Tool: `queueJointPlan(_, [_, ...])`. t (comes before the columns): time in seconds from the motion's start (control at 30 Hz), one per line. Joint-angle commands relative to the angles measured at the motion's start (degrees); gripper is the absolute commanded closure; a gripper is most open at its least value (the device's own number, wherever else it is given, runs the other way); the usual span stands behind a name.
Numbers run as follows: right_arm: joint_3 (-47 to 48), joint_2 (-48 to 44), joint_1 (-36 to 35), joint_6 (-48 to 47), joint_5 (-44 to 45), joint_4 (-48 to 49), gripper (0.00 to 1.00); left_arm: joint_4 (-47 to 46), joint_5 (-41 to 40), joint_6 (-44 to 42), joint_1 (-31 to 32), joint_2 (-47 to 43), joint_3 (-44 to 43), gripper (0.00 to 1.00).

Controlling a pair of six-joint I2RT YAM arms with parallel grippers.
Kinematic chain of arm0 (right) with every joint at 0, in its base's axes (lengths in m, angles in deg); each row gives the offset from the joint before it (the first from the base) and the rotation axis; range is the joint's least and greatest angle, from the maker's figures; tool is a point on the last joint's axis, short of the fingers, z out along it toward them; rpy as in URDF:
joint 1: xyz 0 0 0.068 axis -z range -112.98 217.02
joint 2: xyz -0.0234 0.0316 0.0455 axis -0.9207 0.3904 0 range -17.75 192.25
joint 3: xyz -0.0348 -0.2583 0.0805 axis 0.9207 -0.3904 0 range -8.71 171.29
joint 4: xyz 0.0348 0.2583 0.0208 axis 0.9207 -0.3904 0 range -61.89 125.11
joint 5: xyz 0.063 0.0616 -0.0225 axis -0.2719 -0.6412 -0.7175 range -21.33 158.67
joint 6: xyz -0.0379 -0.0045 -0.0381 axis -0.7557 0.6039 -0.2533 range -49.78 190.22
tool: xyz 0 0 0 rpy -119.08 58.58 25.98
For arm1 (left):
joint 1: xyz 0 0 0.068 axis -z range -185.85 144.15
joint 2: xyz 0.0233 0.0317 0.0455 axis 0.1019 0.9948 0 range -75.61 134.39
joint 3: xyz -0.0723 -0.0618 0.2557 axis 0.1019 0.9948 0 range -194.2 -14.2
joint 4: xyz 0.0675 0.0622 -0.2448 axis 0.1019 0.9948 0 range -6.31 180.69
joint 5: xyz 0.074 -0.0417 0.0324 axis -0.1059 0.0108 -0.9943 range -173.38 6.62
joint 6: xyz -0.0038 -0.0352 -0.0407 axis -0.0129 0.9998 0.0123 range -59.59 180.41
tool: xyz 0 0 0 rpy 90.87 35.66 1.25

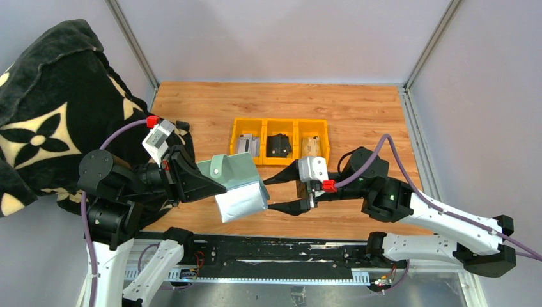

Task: Take the credit cards out of the card holder
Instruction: Open the card holder at the center of the board.

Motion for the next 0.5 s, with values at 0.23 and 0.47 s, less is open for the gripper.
queueJointPlan(0.23, [3.3,0.6,0.2,4.1,-6.5,1.4,0.66,-0.4,1.7,2.8,0.2,1.4,-2.2,1.0])
queueJointPlan(0.47, [3.1,0.8,-0.2,4.6,-10.6,0.6,0.51,-0.6,1.9,3.7,0.2,2.7,-4.1,1.0])
